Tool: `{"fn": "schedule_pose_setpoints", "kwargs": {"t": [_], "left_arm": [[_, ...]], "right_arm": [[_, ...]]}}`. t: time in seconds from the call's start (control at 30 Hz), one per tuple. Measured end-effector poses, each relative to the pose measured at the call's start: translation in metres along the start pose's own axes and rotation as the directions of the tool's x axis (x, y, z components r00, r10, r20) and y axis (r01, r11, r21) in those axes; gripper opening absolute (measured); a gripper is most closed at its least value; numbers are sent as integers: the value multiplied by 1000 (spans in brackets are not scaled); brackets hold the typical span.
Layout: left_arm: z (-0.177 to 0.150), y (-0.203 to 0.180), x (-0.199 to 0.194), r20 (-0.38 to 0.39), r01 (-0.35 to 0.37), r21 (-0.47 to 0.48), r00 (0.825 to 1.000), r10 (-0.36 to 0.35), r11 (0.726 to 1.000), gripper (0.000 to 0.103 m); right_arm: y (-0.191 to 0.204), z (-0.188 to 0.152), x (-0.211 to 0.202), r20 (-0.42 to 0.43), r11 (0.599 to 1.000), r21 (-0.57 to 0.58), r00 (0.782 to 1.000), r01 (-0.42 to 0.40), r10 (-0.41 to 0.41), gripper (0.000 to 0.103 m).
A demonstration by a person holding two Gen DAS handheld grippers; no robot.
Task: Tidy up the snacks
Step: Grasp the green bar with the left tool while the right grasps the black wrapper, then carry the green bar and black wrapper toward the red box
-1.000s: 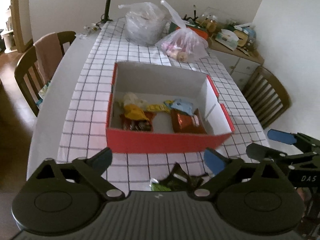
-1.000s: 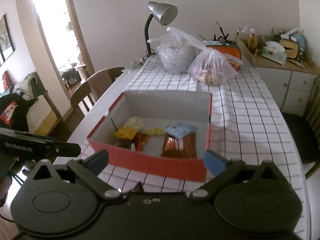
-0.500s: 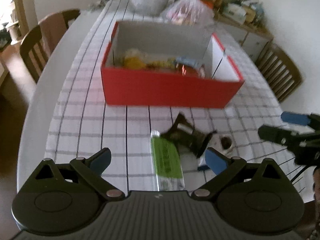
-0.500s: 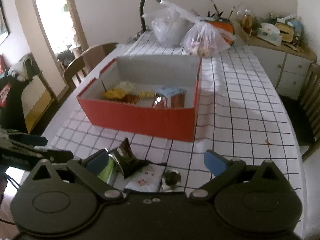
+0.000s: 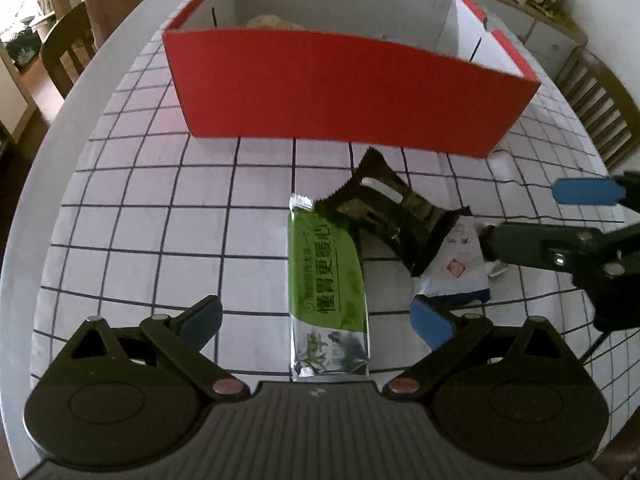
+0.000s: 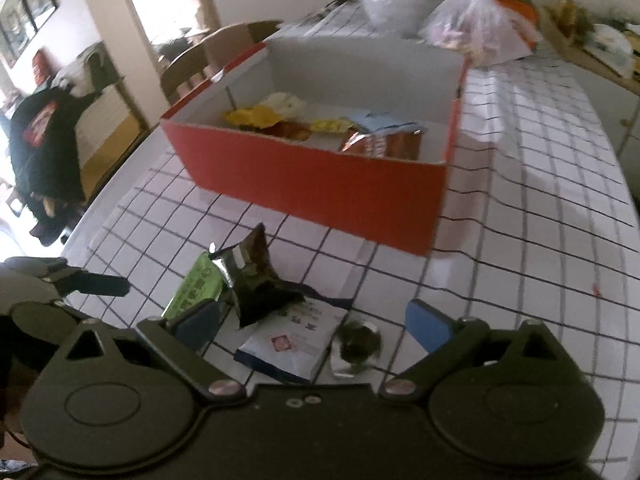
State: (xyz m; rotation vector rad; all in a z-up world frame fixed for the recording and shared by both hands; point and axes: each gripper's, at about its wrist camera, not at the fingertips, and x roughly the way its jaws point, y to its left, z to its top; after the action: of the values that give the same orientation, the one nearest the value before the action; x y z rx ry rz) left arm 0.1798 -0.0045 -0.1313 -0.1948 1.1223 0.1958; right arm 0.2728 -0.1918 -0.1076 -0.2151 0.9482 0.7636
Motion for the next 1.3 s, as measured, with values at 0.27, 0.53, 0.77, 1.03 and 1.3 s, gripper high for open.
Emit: {"fn": "schedule_pose_setpoints", "kwargs": {"t": [0.27, 0.53, 0.77, 1.03, 1.3], "left_arm": [[1, -3, 11, -3, -43, -25, 999, 43, 999, 100], [6, -2, 22, -42, -65, -25, 997, 64, 998, 80], [6, -2, 24, -55, -66, -22, 996, 65, 998, 67], [6, -2, 20, -52, -50, -22, 997, 48, 999, 51], [7, 5, 17, -62, -20, -82, 998, 15, 996, 42]], "right_arm": [[10, 21, 37, -66, 997, -57, 997, -54, 50, 91], [24, 32, 65, -121, 990, -106, 990, -90, 77, 79], [29, 34, 76, -151, 985, -123, 984, -118, 99, 61], [27, 33, 78, -159, 984, -110, 980, -137, 119, 38], [23, 32, 66, -132, 987, -81, 983, -141, 130, 34]]}}
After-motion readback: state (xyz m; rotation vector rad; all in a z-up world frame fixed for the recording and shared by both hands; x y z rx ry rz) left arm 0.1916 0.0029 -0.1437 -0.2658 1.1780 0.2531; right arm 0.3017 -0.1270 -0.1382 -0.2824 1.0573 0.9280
